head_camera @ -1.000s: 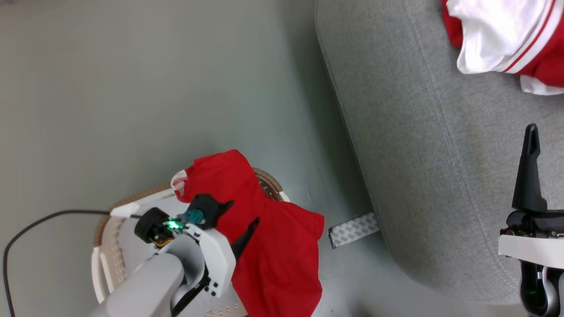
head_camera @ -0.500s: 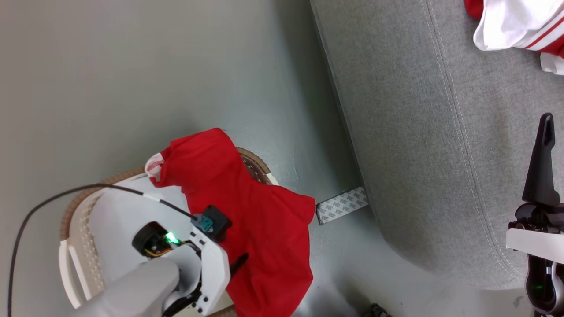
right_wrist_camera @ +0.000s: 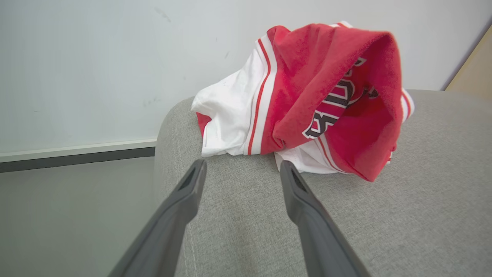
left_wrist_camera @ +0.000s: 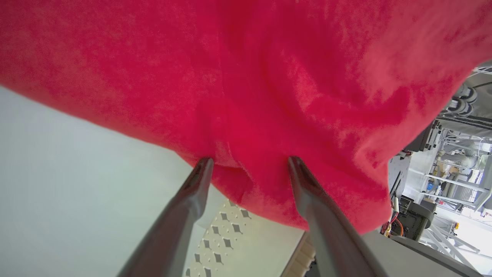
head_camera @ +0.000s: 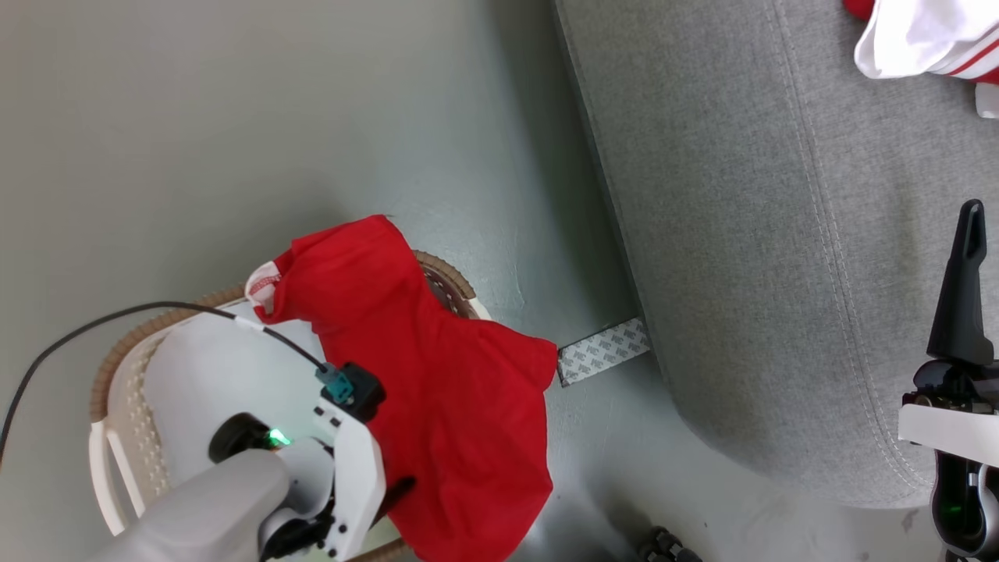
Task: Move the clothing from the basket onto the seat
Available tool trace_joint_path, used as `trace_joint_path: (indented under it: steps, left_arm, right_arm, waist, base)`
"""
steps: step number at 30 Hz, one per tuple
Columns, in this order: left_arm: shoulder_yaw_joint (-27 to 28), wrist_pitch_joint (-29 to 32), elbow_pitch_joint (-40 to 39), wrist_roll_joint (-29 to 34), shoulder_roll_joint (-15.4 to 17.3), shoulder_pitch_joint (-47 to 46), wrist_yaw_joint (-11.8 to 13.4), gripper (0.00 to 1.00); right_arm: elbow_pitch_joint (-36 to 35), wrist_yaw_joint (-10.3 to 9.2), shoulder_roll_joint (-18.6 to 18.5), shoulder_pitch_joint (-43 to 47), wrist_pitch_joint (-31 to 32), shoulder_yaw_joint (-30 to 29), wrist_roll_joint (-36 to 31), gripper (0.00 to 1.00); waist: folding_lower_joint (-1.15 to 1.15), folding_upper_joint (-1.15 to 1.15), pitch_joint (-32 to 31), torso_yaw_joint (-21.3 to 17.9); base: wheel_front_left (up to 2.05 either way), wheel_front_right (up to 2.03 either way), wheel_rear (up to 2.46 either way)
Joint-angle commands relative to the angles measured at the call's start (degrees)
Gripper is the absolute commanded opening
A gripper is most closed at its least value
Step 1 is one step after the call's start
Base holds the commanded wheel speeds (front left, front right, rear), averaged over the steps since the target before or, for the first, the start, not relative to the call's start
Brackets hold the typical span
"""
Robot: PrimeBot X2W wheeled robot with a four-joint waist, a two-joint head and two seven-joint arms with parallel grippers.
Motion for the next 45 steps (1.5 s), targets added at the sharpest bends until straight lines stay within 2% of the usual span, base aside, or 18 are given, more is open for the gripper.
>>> trace_joint_path:
  steps: [1, 10, 11, 12, 13, 14, 21, 30, 39, 45]
  left_arm:
    - [-0.1, 1.1, -0.4, -0.3, 0.9, 0.1, 0.0, 1.00]
    - [-0.3, 4.4, -6.8, -1.9, 2.4, 0.8, 0.0, 1.00]
    - [-0.3, 4.8, -7.5, -1.8, 2.4, 1.0, 0.0, 0.78]
    - [-0.3, 5.0, -8.0, -1.5, 2.4, 1.0, 0.0, 0.45]
    - [-0.3, 5.1, -8.7, -1.4, 2.4, 1.1, 0.0, 0.06]
    - [-0.3, 5.0, -9.2, -1.4, 2.5, 1.1, 0.0, 0.00]
    - [-0.3, 2.6, -10.1, -0.7, 3.4, 0.7, 0.0, 0.00]
    - [-0.3, -3.4, -8.7, -0.3, 1.1, 0.8, 0.0, 0.00]
    - [-0.3, -11.9, -6.6, -0.9, -3.4, 2.6, 0.0, 0.00]
    - [-0.3, -16.3, -6.0, -1.9, -4.9, 3.5, 0.0, 0.00]
  right_arm:
    - [-0.4, -0.13, 0.0, 0.2, -0.2, 0.2, 0.3, 1.00]
    - [0.2, -0.13, 0.0, -0.6, -0.2, 1.0, 0.7, 1.00]
    - [0.2, -0.13, 0.0, -0.6, -0.2, 1.1, 0.7, 1.00]
    - [0.2, -0.13, 0.0, -0.6, -0.2, 1.1, 0.7, 1.00]
    - [0.2, -0.13, 0.0, -0.6, -0.2, 1.1, 0.7, 1.00]
    - [0.2, -0.13, 0.0, -0.5, -0.2, 1.0, 0.6, 1.00]
    - [0.7, -0.13, 0.0, -1.1, -0.2, 0.7, 0.0, 1.00]
    - [1.4, -0.13, 0.0, -1.3, -0.2, 0.5, -1.5, 1.00]
    - [4.3, -0.13, 0.0, -1.9, -0.2, 0.8, -5.2, 1.00]
    - [6.6, -0.13, 0.0, -1.5, -0.2, 1.6, -7.0, 1.00]
  waist:
    - [0.00, 0.00, 0.3, 0.0]
    - [0.00, 0.00, 2.3, -0.7]
    - [0.00, 0.00, 2.4, -0.7]
    - [0.00, 0.00, 2.5, -0.7]
    - [0.00, 0.00, 2.6, -0.7]
    - [0.00, 0.00, 2.6, -0.7]
    - [0.00, 0.00, 1.6, -0.5]
    - [0.00, 0.00, -3.4, 1.6]
    - [0.00, 0.00, -13.7, 6.0]
    - [0.00, 0.00, -19.3, 8.1]
  base:
    - [0.00, 0.00, 0.00]
    - [0.00, 0.00, 0.00]
    - [0.00, 0.00, 0.00]
    - [0.00, 0.00, 0.00]
    - [0.00, 0.00, 0.00]
    - [0.00, 0.00, 0.00]
    - [0.00, 0.00, 0.00]
    - [0.00, 0.00, 0.00]
    - [0.00, 0.00, 0.00]
    - [0.00, 0.00, 0.00]
